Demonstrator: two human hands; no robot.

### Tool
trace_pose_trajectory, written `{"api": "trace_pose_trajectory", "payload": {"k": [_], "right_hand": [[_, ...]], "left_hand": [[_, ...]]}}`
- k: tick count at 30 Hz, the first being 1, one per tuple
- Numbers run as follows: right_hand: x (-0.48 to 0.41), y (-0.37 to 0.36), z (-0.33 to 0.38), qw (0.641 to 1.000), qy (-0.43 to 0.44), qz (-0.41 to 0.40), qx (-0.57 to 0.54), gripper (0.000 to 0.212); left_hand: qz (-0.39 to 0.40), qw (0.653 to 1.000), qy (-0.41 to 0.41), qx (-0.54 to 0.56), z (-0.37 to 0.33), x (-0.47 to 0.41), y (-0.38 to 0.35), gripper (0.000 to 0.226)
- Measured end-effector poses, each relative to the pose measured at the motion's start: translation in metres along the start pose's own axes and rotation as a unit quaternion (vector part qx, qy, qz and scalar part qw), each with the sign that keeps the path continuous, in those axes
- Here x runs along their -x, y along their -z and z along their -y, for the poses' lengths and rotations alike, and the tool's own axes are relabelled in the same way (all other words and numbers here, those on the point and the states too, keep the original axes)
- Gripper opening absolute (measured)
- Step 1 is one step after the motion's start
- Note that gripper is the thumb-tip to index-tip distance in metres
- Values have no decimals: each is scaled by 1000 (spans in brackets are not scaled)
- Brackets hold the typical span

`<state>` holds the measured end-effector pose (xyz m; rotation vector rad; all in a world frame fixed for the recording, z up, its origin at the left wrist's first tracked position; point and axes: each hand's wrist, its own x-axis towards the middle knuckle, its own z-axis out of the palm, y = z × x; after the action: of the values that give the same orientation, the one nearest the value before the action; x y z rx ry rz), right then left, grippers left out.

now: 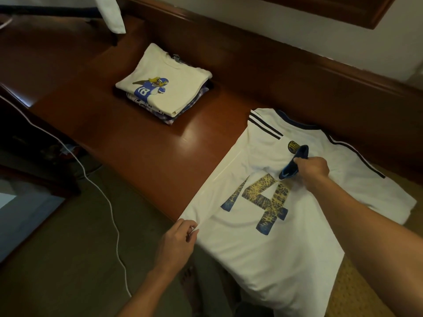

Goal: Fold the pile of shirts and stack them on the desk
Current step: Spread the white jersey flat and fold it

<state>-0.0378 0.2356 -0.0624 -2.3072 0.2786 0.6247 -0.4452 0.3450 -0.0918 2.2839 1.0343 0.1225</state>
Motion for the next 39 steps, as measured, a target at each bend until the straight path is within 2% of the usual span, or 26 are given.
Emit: {"api": "trace_pose_trajectory", "payload": {"k": [2,4,6,9,11,13,15,18,21,24,28,30,33,34,37,39], "right_hand": [[17,-3,5,996,59,-58,29,42],[43,-13,8,989,133,-53,45,25],[73,-30,4,982,161,52,90,19],[119,-61,-6,958,115,218,148,29],[145,-81,-16,943,87,280,155,28],[165,-99,-27,940,73,306,133,25],[178,-111,-36,944,68,302,116,26],[192,-121,-43,951,77,277,115,30],[201,-128,-44,958,99,234,130,32],[206,-131,-39,965,94,207,131,24],[210,-125,-38,972,103,196,75,25],[212,-123,-43,974,134,178,30,22],[219,-117,-53,977,153,144,-23,5],[219,-117,-58,979,145,137,-33,11],[218,-115,-70,980,87,182,-2,21],[222,-114,-76,970,91,220,38,26]], "left_hand": [[-3,1000,19,11,1,2,-2,16],[-4,999,46,22,0,6,-5,19],[-10,994,88,63,-3,9,-10,18],[-44,984,137,105,-4,13,-19,17],[-69,981,142,113,0,18,-24,22],[-76,977,153,128,5,24,-29,27],[-70,972,176,139,12,30,-32,30],[-54,976,195,82,24,34,-31,25],[-73,985,154,25,26,38,-24,19],[-98,992,77,11,23,51,-19,15],[-72,992,83,67,30,74,-16,12],[-76,991,67,83,30,84,-17,11],[-94,991,23,94,23,94,-18,17],[-96,991,15,96,21,97,-19,20],[-86,990,43,100,19,101,-22,26],[-90,988,66,106,23,101,-24,26]]}}
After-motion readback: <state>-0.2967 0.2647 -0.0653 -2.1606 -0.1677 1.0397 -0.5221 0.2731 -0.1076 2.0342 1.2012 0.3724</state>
